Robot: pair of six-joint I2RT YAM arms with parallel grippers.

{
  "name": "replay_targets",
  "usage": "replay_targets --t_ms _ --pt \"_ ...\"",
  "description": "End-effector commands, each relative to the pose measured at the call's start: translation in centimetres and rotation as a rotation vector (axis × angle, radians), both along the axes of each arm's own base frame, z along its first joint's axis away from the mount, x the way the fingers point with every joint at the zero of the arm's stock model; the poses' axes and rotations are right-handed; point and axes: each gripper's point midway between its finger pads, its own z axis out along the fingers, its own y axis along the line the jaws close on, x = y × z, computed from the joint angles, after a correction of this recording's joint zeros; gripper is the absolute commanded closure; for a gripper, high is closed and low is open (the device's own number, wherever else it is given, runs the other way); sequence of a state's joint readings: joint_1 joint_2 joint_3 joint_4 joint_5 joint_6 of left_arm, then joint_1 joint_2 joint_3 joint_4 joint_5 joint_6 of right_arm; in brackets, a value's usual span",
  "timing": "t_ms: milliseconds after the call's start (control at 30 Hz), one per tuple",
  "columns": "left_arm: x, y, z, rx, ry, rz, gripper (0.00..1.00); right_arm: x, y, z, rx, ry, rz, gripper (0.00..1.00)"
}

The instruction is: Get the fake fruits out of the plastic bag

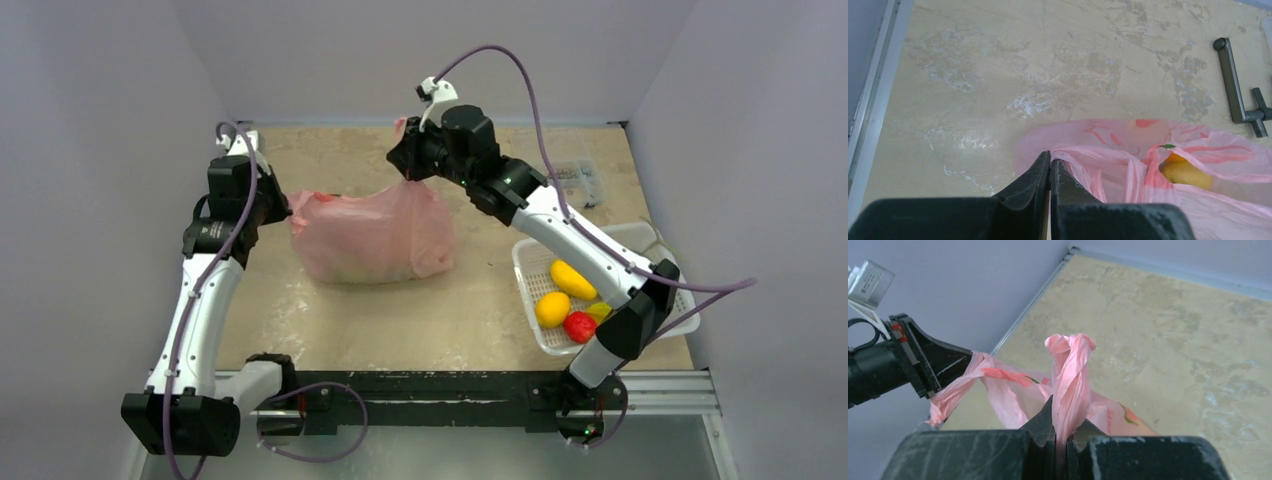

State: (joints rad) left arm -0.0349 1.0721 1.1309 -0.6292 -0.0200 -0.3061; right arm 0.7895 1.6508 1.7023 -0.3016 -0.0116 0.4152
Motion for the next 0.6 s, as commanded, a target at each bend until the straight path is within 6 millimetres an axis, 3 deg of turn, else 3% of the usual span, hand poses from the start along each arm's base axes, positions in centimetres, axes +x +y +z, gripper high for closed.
replay_targets --t_ms 0,100,300,433,467,567 --pt "0.0 1.1 1.6 -0.023 -0.072 0.056 1.0 -0.3 -3.4 4.8 -0.038 -0.132 -0.066 1.0" --pt "0.1 0.8 1.8 -0.031 -0.089 0.037 1.0 -1.6 -4.6 4.4 -0.033 -0.131 -0.068 1.0" --pt "0.6 -2.7 1.6 -0.124 -0.08 -0.144 1.0 -6.5 -5.6 -4.0 0.013 0.017 0.034 1.0" --pt "0.6 -4.7 1.9 -0.174 -0.085 -0.262 0.99 -9.9 -7.0 -9.2 0.009 0.12 0.082 0.91" --pt "0.5 -4.9 2.0 -0.175 -0.088 -0.272 0.92 -10.4 -7.6 -10.0 -0.011 0.135 0.077 0.89" --pt "0.2 -4.9 2.4 -0.165 -0.118 -0.283 0.57 -11.9 -8.6 -11.6 -0.041 0.181 0.096 0.85"
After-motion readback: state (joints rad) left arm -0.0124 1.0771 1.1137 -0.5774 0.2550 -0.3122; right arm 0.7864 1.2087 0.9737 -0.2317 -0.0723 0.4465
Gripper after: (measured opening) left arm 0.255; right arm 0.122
